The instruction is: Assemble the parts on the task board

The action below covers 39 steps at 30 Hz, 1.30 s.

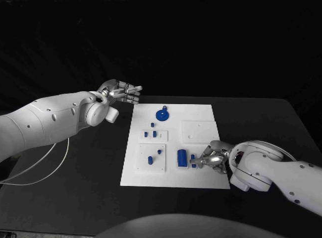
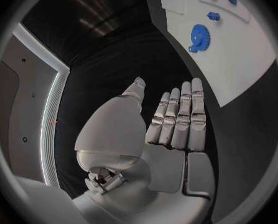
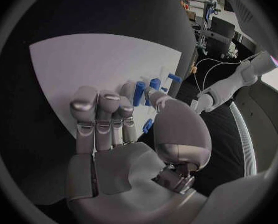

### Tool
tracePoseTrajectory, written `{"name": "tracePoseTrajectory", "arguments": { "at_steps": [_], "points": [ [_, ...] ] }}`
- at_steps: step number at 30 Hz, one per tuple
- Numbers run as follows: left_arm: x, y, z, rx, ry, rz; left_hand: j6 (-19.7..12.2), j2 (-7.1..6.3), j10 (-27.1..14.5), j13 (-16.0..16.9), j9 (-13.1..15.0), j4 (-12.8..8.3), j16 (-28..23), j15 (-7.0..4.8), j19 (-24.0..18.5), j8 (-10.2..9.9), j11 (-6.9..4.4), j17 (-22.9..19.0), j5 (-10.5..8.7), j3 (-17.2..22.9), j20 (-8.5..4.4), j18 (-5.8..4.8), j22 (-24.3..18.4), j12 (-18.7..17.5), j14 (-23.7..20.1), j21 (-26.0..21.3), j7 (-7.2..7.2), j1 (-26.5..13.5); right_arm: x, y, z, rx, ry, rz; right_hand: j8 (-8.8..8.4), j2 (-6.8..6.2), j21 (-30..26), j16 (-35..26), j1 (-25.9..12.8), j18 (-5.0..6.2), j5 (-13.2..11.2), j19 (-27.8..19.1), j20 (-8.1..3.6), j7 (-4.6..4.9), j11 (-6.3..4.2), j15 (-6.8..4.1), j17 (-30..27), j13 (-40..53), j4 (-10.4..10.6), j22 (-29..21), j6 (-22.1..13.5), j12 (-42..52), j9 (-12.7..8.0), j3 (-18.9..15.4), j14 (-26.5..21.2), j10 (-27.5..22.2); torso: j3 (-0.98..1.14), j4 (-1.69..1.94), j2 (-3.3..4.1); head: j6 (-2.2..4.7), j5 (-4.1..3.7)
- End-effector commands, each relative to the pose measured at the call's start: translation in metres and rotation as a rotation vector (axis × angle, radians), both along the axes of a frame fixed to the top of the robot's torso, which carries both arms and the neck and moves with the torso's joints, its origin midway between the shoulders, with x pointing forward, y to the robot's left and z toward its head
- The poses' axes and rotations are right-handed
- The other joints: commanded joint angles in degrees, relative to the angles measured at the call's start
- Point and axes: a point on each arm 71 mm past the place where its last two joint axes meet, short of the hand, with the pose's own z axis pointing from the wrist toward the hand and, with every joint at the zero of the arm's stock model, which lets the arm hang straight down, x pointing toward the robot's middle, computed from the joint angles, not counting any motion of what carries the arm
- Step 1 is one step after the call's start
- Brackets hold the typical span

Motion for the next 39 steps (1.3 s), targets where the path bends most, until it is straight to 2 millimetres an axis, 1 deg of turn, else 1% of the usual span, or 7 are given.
{"name": "tracePoseTrajectory", "arguments": {
  "at_steps": [1,14,17,19,23,31,39],
  "points": [
    [0.000,-0.002,0.001,-0.005,0.000,-0.016,-0.27,-0.76,-0.22,0.04,-0.03,0.61,-0.23,-0.06,0.18,0.19,-0.01,-0.06,-0.36,0.09,-0.12,0.40,-0.10,0.01,-0.43,0.05,-0.03,-0.05,0.000,0.001,0.001,0.049,0.015,-0.007,0.11,-0.26,0.22,-0.07,0.38,0.34,-0.17,3.50,0.07,-0.02,0.21,-0.07,-0.01,-0.01,0.75,3.88,0.29,0.25,0.13,-0.60,0.03,0.00,0.01,-0.01,0.02,0.03,0.03],
    [0.000,-0.001,0.000,-0.002,0.004,-0.014,-0.27,-0.76,-0.22,0.04,-0.03,0.61,-0.23,-0.06,0.18,0.19,-0.01,-0.06,-0.36,0.09,-0.12,0.40,-0.10,0.01,-0.43,0.05,-0.03,-0.05,0.001,-0.005,0.007,0.097,0.016,0.020,0.13,-0.18,0.27,0.01,2.24,0.35,-0.15,3.49,0.07,-0.01,0.23,-0.07,0.04,0.02,1.88,3.82,0.51,0.33,0.40,-3.66,0.04,0.01,-0.01,0.01,0.00,0.09,-0.10],
    [0.000,-0.001,0.000,-0.001,0.006,-0.014,-0.29,-0.79,-0.21,0.04,-0.04,0.69,-0.23,-0.06,0.18,0.19,-0.02,-0.06,-0.36,0.14,-0.12,0.39,-0.12,0.01,-0.44,0.05,-0.03,0.04,0.001,-0.007,0.007,0.095,0.022,0.034,0.11,0.06,0.43,0.10,3.67,0.32,0.28,3.49,0.04,0.00,0.20,-0.12,0.11,0.04,0.17,3.88,0.57,0.35,0.39,-3.91,0.06,0.05,-0.03,0.03,-0.01,0.10,-0.13],
    [0.000,-0.001,0.000,-0.001,0.006,-0.014,-0.30,-0.81,-0.20,0.04,-0.04,0.76,-0.23,-0.06,0.18,0.19,-0.02,-0.06,-0.36,0.19,-0.12,0.39,-0.13,0.01,-0.45,0.05,-0.04,0.11,0.000,-0.008,0.007,0.090,0.028,0.048,0.08,1.02,0.52,0.08,6.44,0.26,2.72,3.49,0.00,-0.21,0.10,-0.18,0.13,0.04,-2.64,3.94,0.65,0.36,-0.04,-5.24,0.03,0.10,-0.03,0.03,0.01,0.09,-0.12],
    [-0.001,0.000,0.000,0.002,0.009,-0.014,-0.30,-0.81,-0.20,0.04,-0.04,0.76,-0.23,-0.06,0.18,0.19,-0.02,-0.06,-0.36,0.19,-0.12,0.39,-0.13,0.01,-0.45,0.05,-0.04,0.11,-0.001,-0.011,0.006,0.082,0.035,0.069,0.10,2.23,0.50,0.16,8.80,0.07,2.76,3.47,-0.08,-0.36,-0.02,-0.21,0.25,-0.02,-5.80,4.04,0.81,0.29,-1.44,-5.82,0.03,0.14,-0.04,-0.01,0.00,0.04,-0.18],
    [-0.001,0.000,0.000,0.004,0.010,-0.014,-0.30,-0.81,-0.20,0.04,-0.04,0.76,-0.23,-0.06,0.18,0.19,-0.02,-0.06,-0.36,0.19,-0.12,0.39,-0.13,0.01,-0.45,0.05,-0.04,0.11,-0.004,-0.010,0.004,0.079,0.042,0.087,0.10,2.29,0.46,0.20,9.20,0.04,1.94,3.46,-0.09,-0.38,-0.03,-0.21,0.35,-0.06,-6.80,4.12,1.02,0.26,-1.77,-6.10,0.04,0.18,0.00,0.02,0.00,0.01,-0.12],
    [0.000,0.000,-0.001,0.005,0.009,-0.015,-0.27,-0.63,-0.22,0.04,-0.04,0.63,-0.22,-0.07,0.18,0.18,-0.03,-0.05,-0.36,0.09,-0.12,0.39,-0.16,0.01,-0.41,0.06,-0.04,0.19,-0.004,-0.010,0.004,0.074,0.032,0.067,0.16,2.41,0.43,0.21,8.37,0.05,1.77,3.49,-0.12,-0.43,-0.07,-0.24,0.40,-0.04,-5.69,4.15,1.19,0.32,-1.32,-6.10,0.04,0.28,-0.05,0.05,0.03,-0.09,-0.18]
  ]
}}
